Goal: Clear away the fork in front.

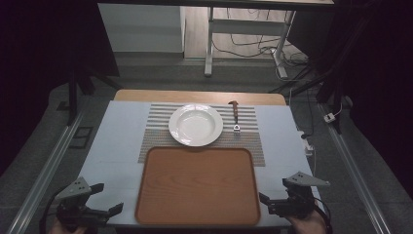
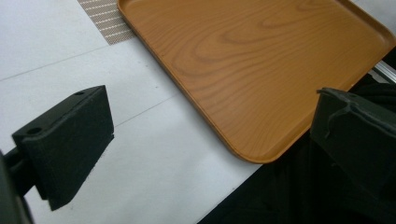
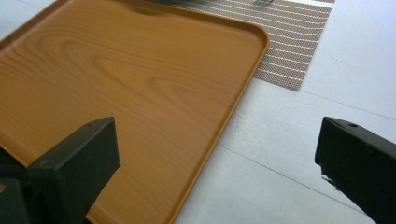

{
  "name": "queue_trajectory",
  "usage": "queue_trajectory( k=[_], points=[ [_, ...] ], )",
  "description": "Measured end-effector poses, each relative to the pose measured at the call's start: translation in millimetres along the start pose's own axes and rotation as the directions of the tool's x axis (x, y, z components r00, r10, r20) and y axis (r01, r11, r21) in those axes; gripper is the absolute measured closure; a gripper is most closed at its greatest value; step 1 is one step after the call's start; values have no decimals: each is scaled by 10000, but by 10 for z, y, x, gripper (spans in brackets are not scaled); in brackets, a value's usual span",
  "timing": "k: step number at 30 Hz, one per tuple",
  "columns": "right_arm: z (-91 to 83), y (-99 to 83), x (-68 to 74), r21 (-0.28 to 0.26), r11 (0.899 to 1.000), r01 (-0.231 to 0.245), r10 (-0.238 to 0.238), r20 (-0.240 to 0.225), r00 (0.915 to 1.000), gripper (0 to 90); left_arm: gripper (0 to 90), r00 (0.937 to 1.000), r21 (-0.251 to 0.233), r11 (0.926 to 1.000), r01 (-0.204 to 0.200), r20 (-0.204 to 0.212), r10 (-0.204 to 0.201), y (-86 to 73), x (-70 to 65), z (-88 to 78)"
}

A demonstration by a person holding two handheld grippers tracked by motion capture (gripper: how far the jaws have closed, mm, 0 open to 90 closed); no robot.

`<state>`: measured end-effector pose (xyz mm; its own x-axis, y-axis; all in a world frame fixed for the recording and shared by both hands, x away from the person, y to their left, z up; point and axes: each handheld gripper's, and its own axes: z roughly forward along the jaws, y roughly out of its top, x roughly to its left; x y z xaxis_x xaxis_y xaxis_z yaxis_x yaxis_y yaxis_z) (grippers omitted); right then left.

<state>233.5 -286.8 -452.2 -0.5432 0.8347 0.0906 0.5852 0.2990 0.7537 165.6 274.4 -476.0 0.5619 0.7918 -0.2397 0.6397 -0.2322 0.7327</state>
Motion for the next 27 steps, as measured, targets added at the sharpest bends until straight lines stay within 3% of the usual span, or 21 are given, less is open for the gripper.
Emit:
queue_trajectory(
  k=[16, 27],
  points=[
    [55, 16, 22, 594, 9980, 232, -233, 22, 9997, 0, 0, 10000, 69, 10000, 10, 16, -10, 16, 16, 16],
    [78, 28, 52, 828, 9956, 449, -476, 312, 9984, 0, 0, 9999, 163, 9998, 104, 102, -105, 21, 29, 27]
  ],
)
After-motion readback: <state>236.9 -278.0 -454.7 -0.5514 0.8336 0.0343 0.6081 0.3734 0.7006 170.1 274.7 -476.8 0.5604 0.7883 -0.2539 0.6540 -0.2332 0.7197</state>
